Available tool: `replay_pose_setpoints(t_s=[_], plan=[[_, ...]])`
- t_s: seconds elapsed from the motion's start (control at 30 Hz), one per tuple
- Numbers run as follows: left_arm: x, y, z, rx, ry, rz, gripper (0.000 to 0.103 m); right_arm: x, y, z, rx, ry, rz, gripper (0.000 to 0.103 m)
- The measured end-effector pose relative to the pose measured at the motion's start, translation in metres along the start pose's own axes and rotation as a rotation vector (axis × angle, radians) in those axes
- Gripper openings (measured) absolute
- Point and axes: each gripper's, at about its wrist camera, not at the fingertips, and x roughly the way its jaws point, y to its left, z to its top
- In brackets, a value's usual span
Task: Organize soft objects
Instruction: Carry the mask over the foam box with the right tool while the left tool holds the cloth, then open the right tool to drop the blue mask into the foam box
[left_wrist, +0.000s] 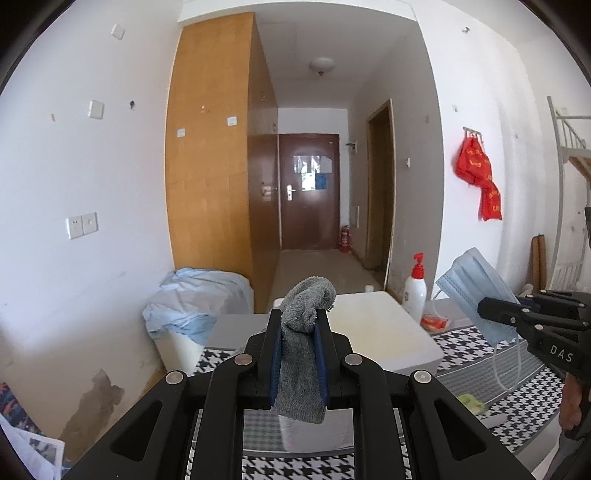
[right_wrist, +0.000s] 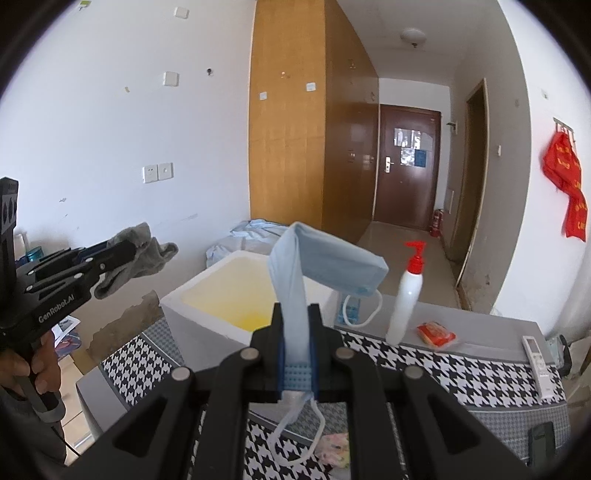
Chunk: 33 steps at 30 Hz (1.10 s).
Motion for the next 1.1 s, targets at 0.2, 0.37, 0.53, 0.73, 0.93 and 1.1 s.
replay_pose_setpoints(t_s=[0.2,0.37,0.53,0.73,0.93,1.1], plan=[[0.000,0.006,-0.002,-0.007,0.004,0.023,0.017,0.013,0.012,0.006,-0.017,0.010,0.020,0.014],[-0.001,0.017,-0.005,-0.020,-0.001,0.058,0.017,0.025,0.018,0.011,-0.032,0.024,0.036,0.014],[0.000,0.025,-0.010,-0.022,0.004,0.081,0.017,0.035,0.025,0.016,-0.033,0.030,0.063,0.014],[0.003,0.038,-0.019,-0.042,0.018,0.109,0.017,0.050,0.029,0.020,-0.022,0.050,0.104,0.014],[0.007,0.047,-0.027,-0.052,0.036,0.130,0.017,0.065,0.036,0.023,0.002,0.058,0.104,0.014],[0.011,0.053,-0.032,-0.060,0.054,0.137,0.017,0.079,0.042,0.028,0.010,0.077,0.083,0.014]])
